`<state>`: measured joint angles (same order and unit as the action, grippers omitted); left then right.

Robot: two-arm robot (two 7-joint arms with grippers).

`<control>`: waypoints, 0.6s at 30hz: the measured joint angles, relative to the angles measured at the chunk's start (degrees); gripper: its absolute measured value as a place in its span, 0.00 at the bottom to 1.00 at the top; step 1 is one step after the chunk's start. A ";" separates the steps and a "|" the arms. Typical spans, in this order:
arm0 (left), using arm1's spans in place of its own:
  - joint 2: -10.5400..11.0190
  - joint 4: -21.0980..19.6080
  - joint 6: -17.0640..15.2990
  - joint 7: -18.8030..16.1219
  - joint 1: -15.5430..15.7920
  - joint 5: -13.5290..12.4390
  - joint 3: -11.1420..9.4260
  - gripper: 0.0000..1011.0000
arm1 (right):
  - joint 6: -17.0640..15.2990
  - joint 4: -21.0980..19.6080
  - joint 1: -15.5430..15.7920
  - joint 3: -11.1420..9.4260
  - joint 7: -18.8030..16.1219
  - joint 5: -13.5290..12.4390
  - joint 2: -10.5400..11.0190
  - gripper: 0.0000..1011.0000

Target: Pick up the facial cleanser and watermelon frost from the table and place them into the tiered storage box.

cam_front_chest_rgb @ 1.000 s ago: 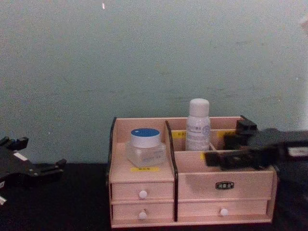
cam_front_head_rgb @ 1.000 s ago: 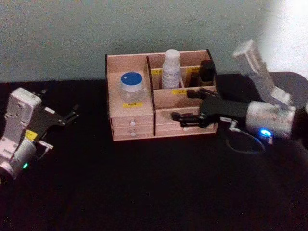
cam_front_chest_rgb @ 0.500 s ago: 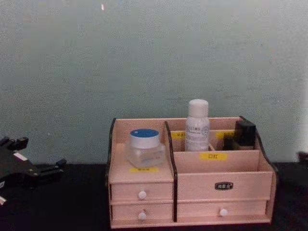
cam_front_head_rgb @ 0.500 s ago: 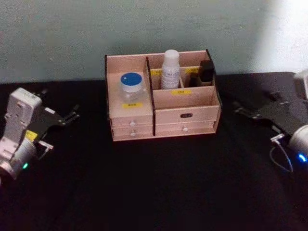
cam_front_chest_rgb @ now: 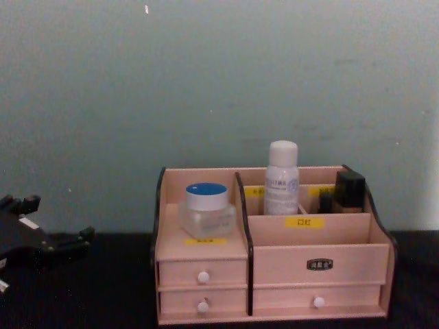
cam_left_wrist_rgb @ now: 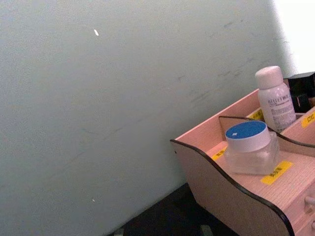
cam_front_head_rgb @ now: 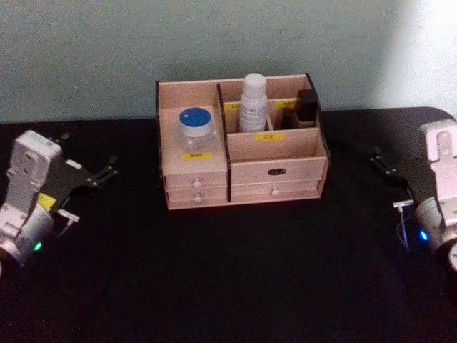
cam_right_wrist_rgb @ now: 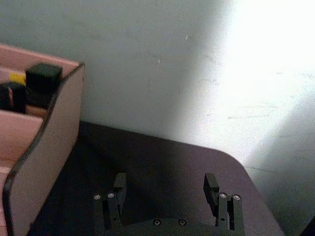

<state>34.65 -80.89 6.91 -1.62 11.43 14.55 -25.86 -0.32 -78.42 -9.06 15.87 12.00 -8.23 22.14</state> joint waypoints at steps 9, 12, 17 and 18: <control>-0.01 0.00 0.00 0.00 0.00 0.00 0.00 0.99 | -0.09 5.85 -3.15 0.61 0.18 1.67 -2.20 0.99; 0.00 0.00 0.00 0.00 0.00 0.00 0.00 0.99 | -0.11 5.68 -3.05 0.60 0.17 1.65 -2.13 0.99; -0.01 0.00 0.00 0.00 0.00 0.00 0.00 0.99 | -0.14 5.36 -2.88 0.59 0.16 1.58 -2.02 0.99; 0.00 0.00 0.00 0.00 0.00 0.00 0.00 0.99 | -0.14 5.33 -2.86 0.59 0.15 1.57 -2.00 0.99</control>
<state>34.64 -80.90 6.91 -1.62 11.43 14.55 -25.86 -0.46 -73.09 -11.92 16.46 12.15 -6.66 20.14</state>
